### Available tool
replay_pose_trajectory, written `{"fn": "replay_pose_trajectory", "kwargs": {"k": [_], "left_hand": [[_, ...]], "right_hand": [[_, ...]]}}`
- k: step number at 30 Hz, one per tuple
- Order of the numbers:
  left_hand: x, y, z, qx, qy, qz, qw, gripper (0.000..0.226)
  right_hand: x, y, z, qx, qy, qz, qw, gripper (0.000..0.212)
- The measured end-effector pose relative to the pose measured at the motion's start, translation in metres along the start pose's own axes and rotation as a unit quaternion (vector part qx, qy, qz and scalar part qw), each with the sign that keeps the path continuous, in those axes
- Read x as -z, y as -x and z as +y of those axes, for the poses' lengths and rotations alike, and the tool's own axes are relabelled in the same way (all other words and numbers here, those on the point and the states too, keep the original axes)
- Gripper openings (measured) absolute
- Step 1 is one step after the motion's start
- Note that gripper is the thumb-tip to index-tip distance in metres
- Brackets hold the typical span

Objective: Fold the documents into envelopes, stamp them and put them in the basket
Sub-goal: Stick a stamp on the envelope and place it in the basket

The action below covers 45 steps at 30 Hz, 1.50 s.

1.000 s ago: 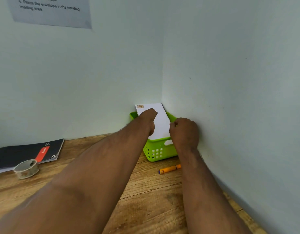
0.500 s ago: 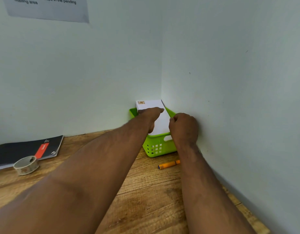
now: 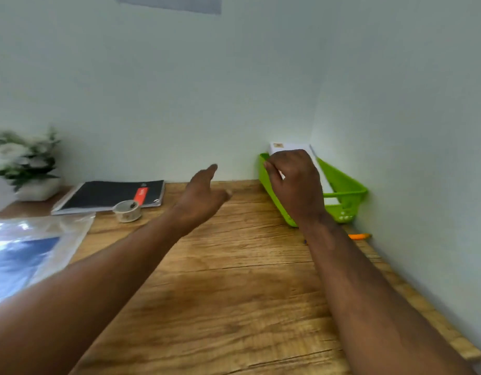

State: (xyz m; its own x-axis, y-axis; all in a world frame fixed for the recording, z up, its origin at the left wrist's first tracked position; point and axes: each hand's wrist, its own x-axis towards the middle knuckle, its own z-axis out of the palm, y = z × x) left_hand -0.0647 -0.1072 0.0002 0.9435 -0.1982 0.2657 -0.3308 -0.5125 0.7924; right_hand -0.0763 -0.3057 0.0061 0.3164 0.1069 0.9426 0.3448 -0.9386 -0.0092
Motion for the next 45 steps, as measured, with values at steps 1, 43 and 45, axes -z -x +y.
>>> {"fn": "replay_pose_trajectory", "kwargs": {"k": [1, 43, 45], "left_hand": [[0.016, 0.014, -0.020, 0.006, -0.069, -0.002, 0.998, 0.075], [0.052, 0.065, -0.058, -0.104, -0.193, -0.094, 0.971, 0.068], [0.029, 0.067, -0.039, -0.135, -0.218, -0.124, 0.959, 0.066]], "right_hand": [[-0.006, 0.001, -0.018, 0.025, -0.035, -0.020, 0.999, 0.013], [0.007, 0.028, -0.094, -0.374, -0.483, -0.107, 0.784, 0.043], [0.042, 0.040, -0.066, -0.341, -0.385, -0.128, 0.848, 0.044]]}}
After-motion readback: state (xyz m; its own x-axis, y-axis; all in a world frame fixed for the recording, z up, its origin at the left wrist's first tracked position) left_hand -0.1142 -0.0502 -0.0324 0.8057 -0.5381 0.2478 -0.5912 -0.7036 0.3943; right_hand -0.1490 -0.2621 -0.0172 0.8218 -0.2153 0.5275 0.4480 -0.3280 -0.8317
